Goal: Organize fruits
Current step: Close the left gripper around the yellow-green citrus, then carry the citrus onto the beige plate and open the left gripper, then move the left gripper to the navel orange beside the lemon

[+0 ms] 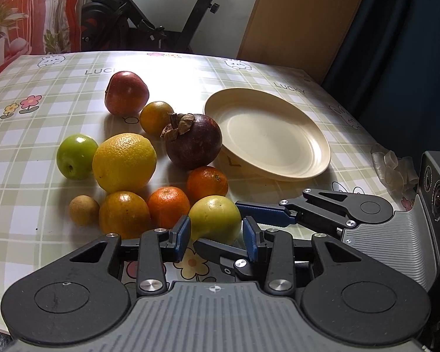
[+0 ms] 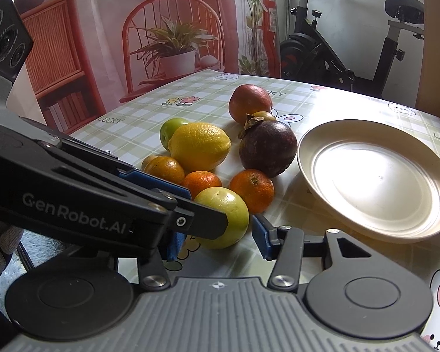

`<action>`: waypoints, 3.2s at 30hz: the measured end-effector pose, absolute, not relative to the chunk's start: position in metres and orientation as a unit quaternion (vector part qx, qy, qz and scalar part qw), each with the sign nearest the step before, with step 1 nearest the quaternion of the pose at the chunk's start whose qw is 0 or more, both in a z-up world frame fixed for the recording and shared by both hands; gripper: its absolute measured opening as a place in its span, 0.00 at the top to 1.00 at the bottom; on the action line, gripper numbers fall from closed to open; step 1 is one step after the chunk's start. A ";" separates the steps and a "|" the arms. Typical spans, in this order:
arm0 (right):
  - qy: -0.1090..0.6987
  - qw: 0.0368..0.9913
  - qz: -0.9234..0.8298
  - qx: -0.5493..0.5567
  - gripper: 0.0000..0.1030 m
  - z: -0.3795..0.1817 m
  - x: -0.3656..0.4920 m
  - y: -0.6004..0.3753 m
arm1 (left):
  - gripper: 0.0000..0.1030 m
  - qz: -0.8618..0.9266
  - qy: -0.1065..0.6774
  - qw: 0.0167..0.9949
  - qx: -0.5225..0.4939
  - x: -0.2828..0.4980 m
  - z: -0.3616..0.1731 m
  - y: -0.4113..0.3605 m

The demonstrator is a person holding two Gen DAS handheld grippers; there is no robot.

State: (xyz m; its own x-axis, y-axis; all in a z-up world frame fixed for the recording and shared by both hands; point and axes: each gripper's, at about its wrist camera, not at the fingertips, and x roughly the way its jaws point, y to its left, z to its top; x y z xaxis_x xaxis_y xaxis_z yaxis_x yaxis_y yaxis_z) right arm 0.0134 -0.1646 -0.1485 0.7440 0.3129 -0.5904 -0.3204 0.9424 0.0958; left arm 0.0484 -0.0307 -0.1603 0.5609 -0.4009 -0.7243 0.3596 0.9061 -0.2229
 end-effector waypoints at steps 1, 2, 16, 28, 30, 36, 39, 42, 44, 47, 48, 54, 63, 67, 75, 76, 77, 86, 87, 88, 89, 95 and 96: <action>0.316 0.934 0.170 -0.005 0.50 -0.149 0.014 -0.165 | 0.60 -0.214 0.418 0.883 -0.025 0.049 -0.161 -0.031; 0.316 0.933 0.170 -0.005 0.50 -0.149 0.014 -0.165 | 0.60 -0.213 0.419 0.882 -0.024 0.050 -0.162 -0.032; 0.309 0.938 0.159 -0.004 0.53 -0.139 0.008 -0.167 | 0.59 -0.223 0.408 0.885 -0.025 0.048 -0.155 -0.035; 0.258 0.959 0.119 0.010 0.53 -0.100 0.025 -0.202 | 0.59 -0.262 0.357 0.896 -0.002 0.079 -0.116 -0.066; 0.256 0.960 0.114 0.007 0.53 -0.099 0.035 -0.210 | 0.59 -0.266 0.357 0.896 0.006 0.091 -0.114 -0.074; 0.264 0.959 0.097 0.013 0.53 -0.109 0.072 -0.228 | 0.59 -0.260 0.377 0.889 0.014 0.137 -0.123 -0.094; 0.266 0.960 0.088 0.022 0.53 -0.117 0.084 -0.235 | 0.58 -0.259 0.387 0.885 0.020 0.155 -0.128 -0.102; 0.273 0.958 0.083 0.028 0.53 -0.125 0.095 -0.241 | 0.58 -0.256 0.398 0.881 0.018 0.169 -0.136 -0.104; 0.277 0.957 0.084 0.032 0.53 -0.129 0.101 -0.244 | 0.58 -0.251 0.403 0.880 0.019 0.176 -0.140 -0.105; 0.282 0.955 0.084 0.032 0.53 -0.134 0.110 -0.247 | 0.58 -0.242 0.408 0.880 0.032 0.183 -0.146 -0.111; 0.283 0.955 0.085 0.032 0.53 -0.136 0.112 -0.248 | 0.58 -0.240 0.409 0.880 0.034 0.186 -0.147 -0.112; 0.288 0.953 0.085 0.031 0.53 -0.141 0.122 -0.249 | 0.57 -0.234 0.419 0.877 0.037 0.199 -0.153 -0.113; 0.295 0.952 0.071 0.029 0.51 -0.139 0.122 -0.245 | 0.55 -0.228 0.427 0.874 0.033 0.202 -0.155 -0.111; 0.291 0.954 0.068 0.020 0.51 -0.131 0.113 -0.240 | 0.53 -0.224 0.414 0.882 0.028 0.193 -0.144 -0.106; 0.264 0.961 0.051 0.057 0.50 -0.110 0.073 -0.234 | 0.53 -0.228 0.369 0.901 0.000 0.157 -0.103 -0.076; 0.260 0.963 0.052 0.057 0.50 -0.107 0.067 -0.230 | 0.53 -0.228 0.362 0.904 -0.003 0.151 -0.098 -0.070; 0.257 0.963 0.053 0.056 0.50 -0.105 0.062 -0.227 | 0.53 -0.228 0.354 0.907 -0.005 0.143 -0.092 -0.063; 0.254 0.962 0.089 0.044 0.50 -0.105 0.027 -0.188 | 0.49 -0.203 0.335 0.920 -0.021 0.086 -0.086 -0.002; 0.257 0.961 0.095 0.038 0.50 -0.106 0.026 -0.182 | 0.49 -0.198 0.335 0.921 -0.021 0.081 -0.088 0.003; 0.261 0.959 0.104 0.030 0.50 -0.107 0.024 -0.175 | 0.49 -0.192 0.334 0.923 -0.019 0.077 -0.090 0.007; 0.264 0.958 0.113 0.021 0.50 -0.108 0.022 -0.169 | 0.49 -0.184 0.333 0.925 -0.015 0.072 -0.092 0.013; 0.267 0.952 0.148 -0.016 0.50 -0.109 0.014 -0.140 | 0.49 -0.148 0.331 0.931 -0.034 0.060 -0.098 0.046; 0.268 0.951 0.153 -0.021 0.50 -0.109 0.014 -0.136 | 0.49 -0.144 0.333 0.931 -0.041 0.059 -0.098 0.052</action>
State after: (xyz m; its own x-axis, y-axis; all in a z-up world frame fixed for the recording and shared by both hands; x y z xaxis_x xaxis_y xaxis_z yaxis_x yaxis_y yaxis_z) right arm 0.0139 -0.1361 -0.1091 0.8100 0.2797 -0.5154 -0.3022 0.9523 0.0419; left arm 0.0586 0.0521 -0.0982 0.7367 -0.2959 -0.6080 0.2415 0.9550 -0.1722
